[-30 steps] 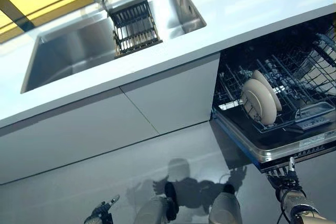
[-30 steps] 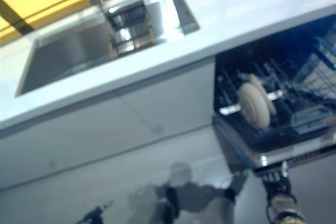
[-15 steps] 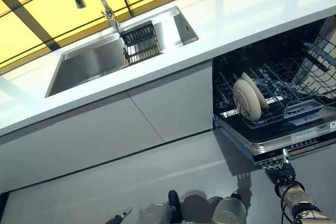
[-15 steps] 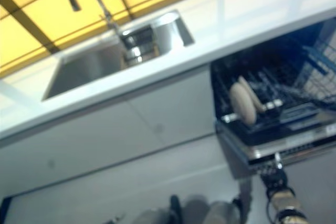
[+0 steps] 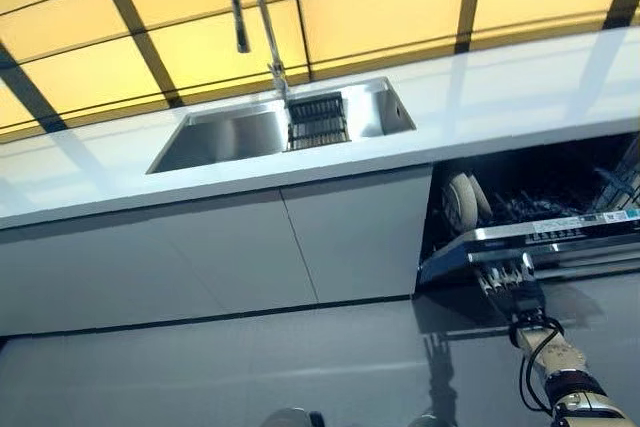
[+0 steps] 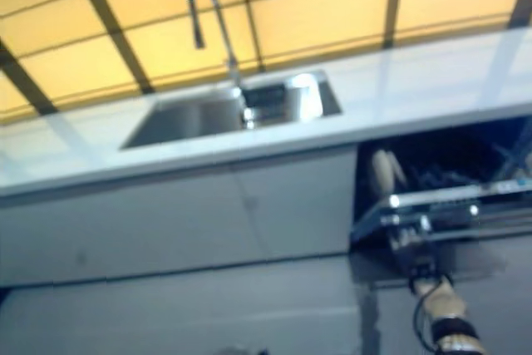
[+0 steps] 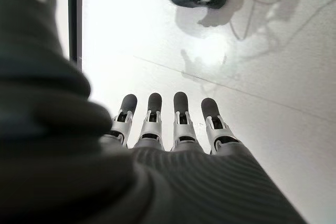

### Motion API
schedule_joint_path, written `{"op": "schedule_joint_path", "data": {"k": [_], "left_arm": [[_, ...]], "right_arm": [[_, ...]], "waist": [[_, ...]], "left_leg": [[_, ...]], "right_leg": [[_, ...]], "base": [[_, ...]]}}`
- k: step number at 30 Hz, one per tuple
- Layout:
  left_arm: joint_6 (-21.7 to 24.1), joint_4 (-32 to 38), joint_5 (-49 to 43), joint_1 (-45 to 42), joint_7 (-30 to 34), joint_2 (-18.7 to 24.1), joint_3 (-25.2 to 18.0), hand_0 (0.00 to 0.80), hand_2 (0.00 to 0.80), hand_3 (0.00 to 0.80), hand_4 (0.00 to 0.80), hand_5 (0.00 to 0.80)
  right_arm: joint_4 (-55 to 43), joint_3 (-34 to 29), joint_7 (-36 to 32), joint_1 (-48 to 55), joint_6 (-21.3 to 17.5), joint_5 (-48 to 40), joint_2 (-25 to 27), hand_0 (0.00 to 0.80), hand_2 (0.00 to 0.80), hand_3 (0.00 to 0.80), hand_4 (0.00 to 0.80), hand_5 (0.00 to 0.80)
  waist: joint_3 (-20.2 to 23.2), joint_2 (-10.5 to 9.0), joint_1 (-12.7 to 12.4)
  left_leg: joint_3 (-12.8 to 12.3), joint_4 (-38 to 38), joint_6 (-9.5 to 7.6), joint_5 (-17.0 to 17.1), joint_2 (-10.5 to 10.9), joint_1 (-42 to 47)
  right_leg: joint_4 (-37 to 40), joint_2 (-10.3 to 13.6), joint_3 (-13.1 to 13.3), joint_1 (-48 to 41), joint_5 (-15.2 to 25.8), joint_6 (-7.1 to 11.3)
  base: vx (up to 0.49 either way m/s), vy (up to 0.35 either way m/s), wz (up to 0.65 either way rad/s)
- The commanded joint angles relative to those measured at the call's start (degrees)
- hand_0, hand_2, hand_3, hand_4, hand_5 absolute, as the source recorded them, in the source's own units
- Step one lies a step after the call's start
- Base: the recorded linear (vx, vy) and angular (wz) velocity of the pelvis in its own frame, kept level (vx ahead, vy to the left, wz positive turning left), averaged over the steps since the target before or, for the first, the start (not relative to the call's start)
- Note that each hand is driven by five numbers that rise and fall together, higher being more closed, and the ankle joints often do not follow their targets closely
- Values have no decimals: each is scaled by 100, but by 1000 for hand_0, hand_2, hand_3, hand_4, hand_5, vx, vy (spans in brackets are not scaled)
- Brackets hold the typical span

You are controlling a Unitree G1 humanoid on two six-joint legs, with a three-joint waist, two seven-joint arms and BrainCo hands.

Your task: Take plates into dishwasher

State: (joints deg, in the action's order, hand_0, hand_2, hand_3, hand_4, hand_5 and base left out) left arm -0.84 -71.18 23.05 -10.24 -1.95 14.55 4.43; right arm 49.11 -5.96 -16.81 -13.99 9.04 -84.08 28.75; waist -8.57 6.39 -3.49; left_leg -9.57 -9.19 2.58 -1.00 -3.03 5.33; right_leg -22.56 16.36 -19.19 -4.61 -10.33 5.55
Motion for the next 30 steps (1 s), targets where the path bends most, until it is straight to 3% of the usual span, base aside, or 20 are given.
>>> {"op": "schedule_joint_path", "data": {"k": [1,4,6,15,19,23,26,30], "left_arm": [[61,36,-324,221,80,320,33,0,0,0,0,0],[140,11,-257,281,60,371,-38,0,0,0,0,0],[263,-58,-148,399,73,415,-60,0,0,0,0,0],[391,-210,95,886,54,390,-60,0,0,0,0,0],[385,-289,149,1058,-23,305,-41,0,0,0,0,0],[232,-421,-408,1192,-94,267,90,0,0,0,0,0],[115,-440,-754,1234,-174,235,285,0,0,0,0,0],[-170,-470,-1405,1326,-292,91,742,0,0,0,0,0]], "right_arm": [[-152,-109,-185,-1413,187,1037,-99,0,0,0,0,0],[381,-15,-73,-1311,294,2440,39,0,0,0,0,0],[950,112,-374,-1297,325,2920,198,0,0,0,0,0],[1630,406,-468,-955,347,3902,139,0,0,0,0,0],[1795,478,-641,-537,40,4398,-119,0,0,0,0,0],[1849,840,-58,-56,-474,5350,-464,0,0,0,0,0],[1918,1050,9,110,-559,5541,-668,0,0,0,0,0],[2154,1267,293,544,-487,5124,-1243,0,0,0,0,0]], "waist": [[13,-213,-263],[66,-311,-271],[137,-406,-276],[355,-669,-269],[430,-726,-248],[486,-797,-198],[508,-809,-161],[578,-811,-95]], "left_leg": [[75,-610,33,-316,-35,-98],[79,-271,45,-195,-73,-44],[76,163,66,-13,-100,-6],[99,1281,139,452,-189,-31],[120,1419,155,461,-196,-105],[141,1419,121,433,-183,-106],[111,1419,121,417,-212,-83],[122,1419,88,360,-197,-59]], "right_leg": [[980,-234,0,-539,578,-121],[1235,-326,12,-528,662,-60],[1595,-426,25,-495,812,-13],[2704,-660,31,-351,1415,101],[2756,-690,10,-225,1451,141],[2756,-712,21,-226,1441,132],[2756,-716,19,-235,1423,120],[2756,-703,48,-251,1408,153]], "base": [[-7,-75,8],[-76,-77,6],[-175,-86,8],[-104,-36,0],[-57,0,3],[-1,5,7],[4,3,2],[13,9,2]]}}
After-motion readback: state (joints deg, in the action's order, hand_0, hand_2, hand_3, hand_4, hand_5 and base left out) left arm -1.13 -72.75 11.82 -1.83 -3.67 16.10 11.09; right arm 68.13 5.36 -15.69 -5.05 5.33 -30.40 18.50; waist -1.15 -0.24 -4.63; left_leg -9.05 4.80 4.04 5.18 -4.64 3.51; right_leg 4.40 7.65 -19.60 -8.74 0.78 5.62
